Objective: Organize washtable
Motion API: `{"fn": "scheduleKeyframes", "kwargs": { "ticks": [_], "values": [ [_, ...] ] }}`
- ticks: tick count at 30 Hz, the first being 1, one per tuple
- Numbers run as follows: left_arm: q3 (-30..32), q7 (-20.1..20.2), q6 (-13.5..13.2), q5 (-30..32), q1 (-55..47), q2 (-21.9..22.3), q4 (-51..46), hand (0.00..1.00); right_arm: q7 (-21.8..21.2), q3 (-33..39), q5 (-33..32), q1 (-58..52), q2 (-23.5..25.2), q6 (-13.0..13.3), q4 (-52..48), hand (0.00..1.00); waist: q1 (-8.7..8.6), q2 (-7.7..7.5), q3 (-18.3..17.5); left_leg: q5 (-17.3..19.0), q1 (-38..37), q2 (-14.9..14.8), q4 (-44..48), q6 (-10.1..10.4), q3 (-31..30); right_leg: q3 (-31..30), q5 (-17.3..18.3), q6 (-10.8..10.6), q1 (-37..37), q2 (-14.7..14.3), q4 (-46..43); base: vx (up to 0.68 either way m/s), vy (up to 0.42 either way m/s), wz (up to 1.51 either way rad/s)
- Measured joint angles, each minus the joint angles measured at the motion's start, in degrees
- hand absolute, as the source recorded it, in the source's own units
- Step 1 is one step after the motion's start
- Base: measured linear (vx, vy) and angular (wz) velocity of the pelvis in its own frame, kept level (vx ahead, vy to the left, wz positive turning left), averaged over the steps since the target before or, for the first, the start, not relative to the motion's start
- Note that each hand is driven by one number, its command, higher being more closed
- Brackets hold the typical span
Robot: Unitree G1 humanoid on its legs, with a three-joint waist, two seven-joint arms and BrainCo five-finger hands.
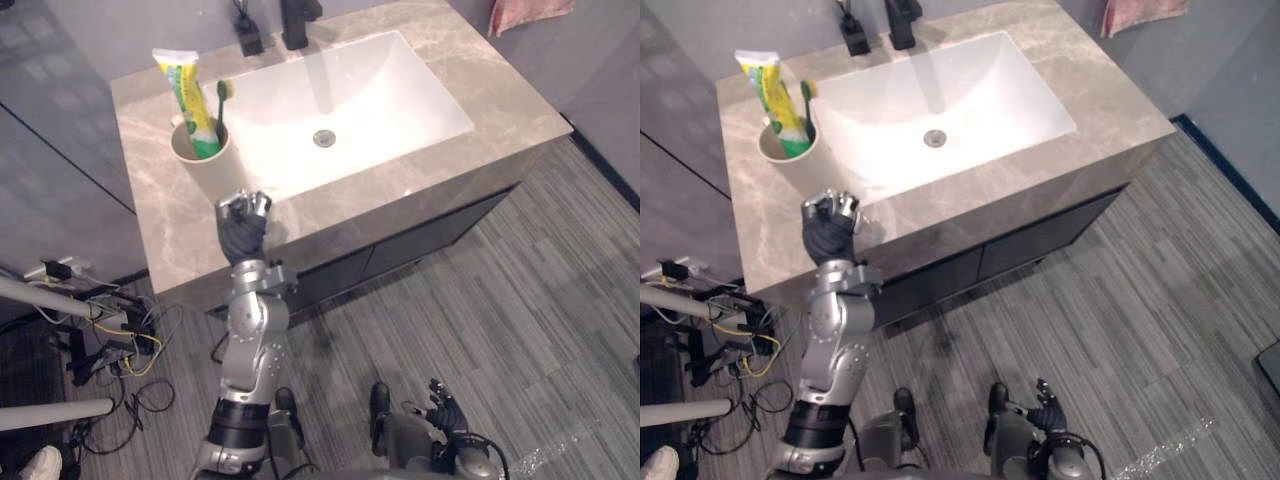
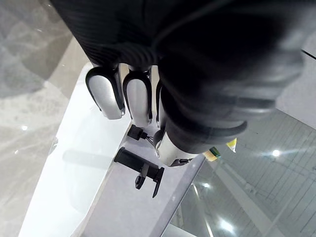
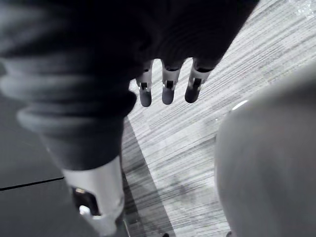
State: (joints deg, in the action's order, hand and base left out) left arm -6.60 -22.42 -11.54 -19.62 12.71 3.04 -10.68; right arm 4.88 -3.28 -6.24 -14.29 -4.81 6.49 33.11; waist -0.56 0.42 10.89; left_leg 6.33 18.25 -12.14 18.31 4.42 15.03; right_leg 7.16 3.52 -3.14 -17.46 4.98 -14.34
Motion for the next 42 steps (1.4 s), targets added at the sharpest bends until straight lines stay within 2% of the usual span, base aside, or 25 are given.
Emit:
{"fn": "scheduleKeyframes", "kwargs": {
  "ticks": [32, 42],
  "values": [
    [1.49, -0.11, 0.22, -0.09, 6.44, -2.09, 2.26, 1.0, -0.08, -1.08, -0.45, 0.01, -0.01, 0.0, -2.79, 0.0, -0.12, -0.76, 1.76, 1.1, 4.75, -1.61, 4.44, -0.01, -0.41, -0.37, 0.29, 0.4, -4.32, -0.9, -2.76, 0.0, 0.002, -0.01],
    [2.79, -0.17, 1.79, -0.03, 6.5, -2.65, 2.26, 1.0, -0.15, -1.37, -0.49, 0.11, 0.05, 0.04, -3.19, 0.0, -0.08, -1.08, 2.18, 1.11, 5.38, -1.71, 5.1, -0.01, -0.55, -0.38, 0.57, 0.49, -5.15, -0.9, -3.69, 0.0, 0.0, 0.0]
  ]
}}
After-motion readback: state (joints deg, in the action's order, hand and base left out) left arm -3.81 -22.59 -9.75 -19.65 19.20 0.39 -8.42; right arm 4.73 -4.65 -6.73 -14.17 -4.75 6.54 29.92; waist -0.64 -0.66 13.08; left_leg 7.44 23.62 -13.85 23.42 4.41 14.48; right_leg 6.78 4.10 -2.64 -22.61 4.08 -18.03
